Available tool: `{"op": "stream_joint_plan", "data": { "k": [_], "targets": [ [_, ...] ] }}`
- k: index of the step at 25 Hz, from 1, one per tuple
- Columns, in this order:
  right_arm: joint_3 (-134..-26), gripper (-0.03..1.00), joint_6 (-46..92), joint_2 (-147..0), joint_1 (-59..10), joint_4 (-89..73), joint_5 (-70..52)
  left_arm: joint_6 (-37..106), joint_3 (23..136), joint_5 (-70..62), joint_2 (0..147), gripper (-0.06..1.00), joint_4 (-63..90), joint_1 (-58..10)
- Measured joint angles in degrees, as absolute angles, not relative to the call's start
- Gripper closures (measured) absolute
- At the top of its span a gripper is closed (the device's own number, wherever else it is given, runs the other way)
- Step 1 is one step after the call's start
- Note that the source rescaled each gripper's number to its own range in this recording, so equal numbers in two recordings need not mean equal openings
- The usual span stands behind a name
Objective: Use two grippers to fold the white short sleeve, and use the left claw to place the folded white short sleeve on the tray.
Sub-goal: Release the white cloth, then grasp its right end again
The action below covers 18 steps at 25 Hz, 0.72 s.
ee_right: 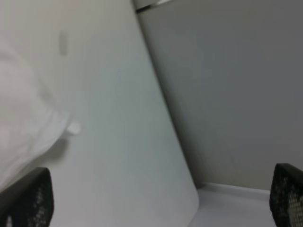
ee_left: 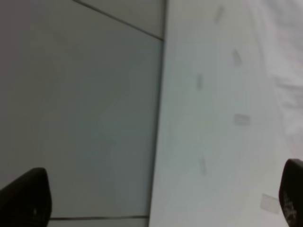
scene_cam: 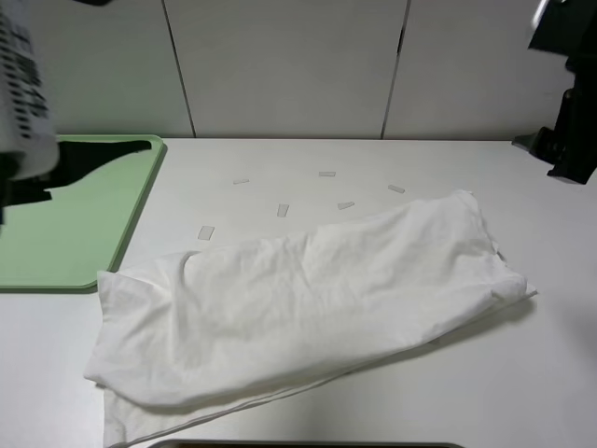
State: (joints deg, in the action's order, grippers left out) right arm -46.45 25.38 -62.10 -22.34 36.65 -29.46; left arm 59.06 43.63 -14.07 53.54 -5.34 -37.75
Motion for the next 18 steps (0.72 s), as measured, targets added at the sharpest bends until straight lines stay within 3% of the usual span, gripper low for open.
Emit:
{"op": "stream_joint_plan", "data": {
  "k": [5, 10, 18],
  "targets": [
    [-46.5, -0.03, 24.3, -57.4, -22.3, 34.8, -29.5, 52.3, 43.6, -14.1, 47.8, -0.05, -5.3, -37.8],
    [-46.5, -0.03, 24.1, -52.3, -22.3, 29.1, -29.5, 34.1, 43.6, -16.6, 35.1, -0.05, -5.3, -37.8],
    [-46.5, -0.03, 24.1, -51.8, -22.3, 21.2, -29.9, 26.9, 43.6, -21.9, 23.1, -0.05, -5.3, -37.8]
  ]
}}
